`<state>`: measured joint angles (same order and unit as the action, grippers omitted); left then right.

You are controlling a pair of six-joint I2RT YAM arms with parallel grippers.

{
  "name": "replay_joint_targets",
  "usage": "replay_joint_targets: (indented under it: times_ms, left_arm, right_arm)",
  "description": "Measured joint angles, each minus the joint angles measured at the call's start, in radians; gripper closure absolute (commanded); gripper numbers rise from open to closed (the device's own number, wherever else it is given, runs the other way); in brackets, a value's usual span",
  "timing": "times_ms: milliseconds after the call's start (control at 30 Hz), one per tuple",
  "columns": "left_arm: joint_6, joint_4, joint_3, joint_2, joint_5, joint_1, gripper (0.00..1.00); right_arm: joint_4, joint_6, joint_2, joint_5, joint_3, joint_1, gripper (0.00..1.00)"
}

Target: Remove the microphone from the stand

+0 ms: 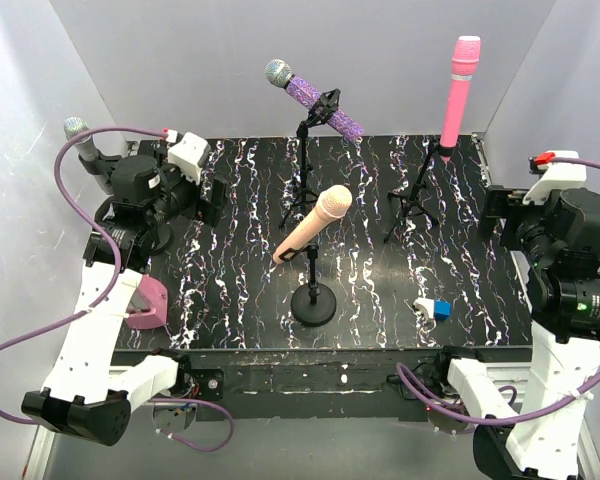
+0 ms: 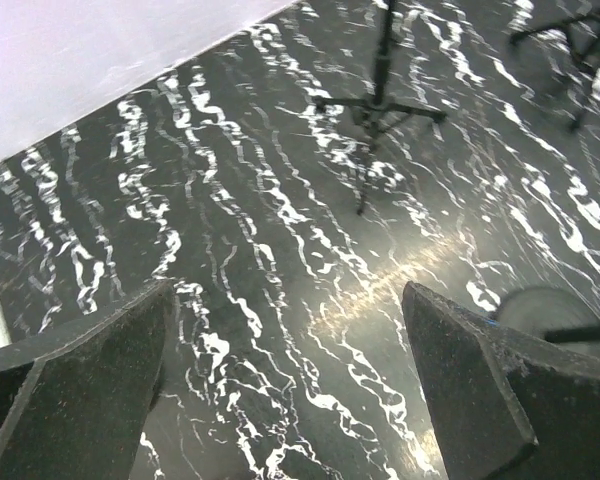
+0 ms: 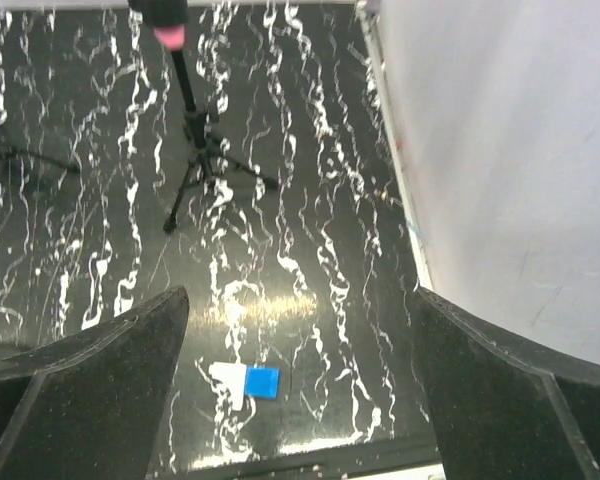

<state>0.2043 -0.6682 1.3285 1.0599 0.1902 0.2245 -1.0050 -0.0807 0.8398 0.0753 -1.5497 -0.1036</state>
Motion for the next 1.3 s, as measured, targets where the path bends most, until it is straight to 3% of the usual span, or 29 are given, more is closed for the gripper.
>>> replay_joint_targets:
  times_ms: [133, 367, 600, 800, 1033, 1300]
  left_arm:
    - [0.040, -0.070, 0.027, 0.001, 0.183, 0.010, 0.02]
    - [0.036, -0.135, 0.215, 0.062, 0.604, 0.067, 0.05]
    - [0.056, -0.168, 0.336, 0.237, 0.797, 0.133, 0.06]
    - [0.009, -0.138, 0.340, 0.336, 0.853, 0.215, 0.06]
    - [0.051, -0.162, 0.399, 0.348, 0.894, 0.257, 0.08]
    - [0.080, -0.175, 0.440, 0.372, 0.861, 0.336, 0.23]
  right_arm:
    - [-0.049, -0.042, -0.011, -0.088, 0.050, -0.001, 0.02]
    - [-0.095, -0.246, -0.150, -0.485, 0.230, -0.001, 0.02]
    - [-0.082, -0.353, -0.173, -0.809, 0.308, 0.000, 0.06]
    - [-0.054, -0.393, -0.092, -0.926, 0.321, 0.009, 0.07]
    - [0.001, -0.397, -0.079, -0.935, 0.352, 0.093, 0.10]
    - [0.146, -0.307, -0.038, -0.847, 0.381, 0.305, 0.14]
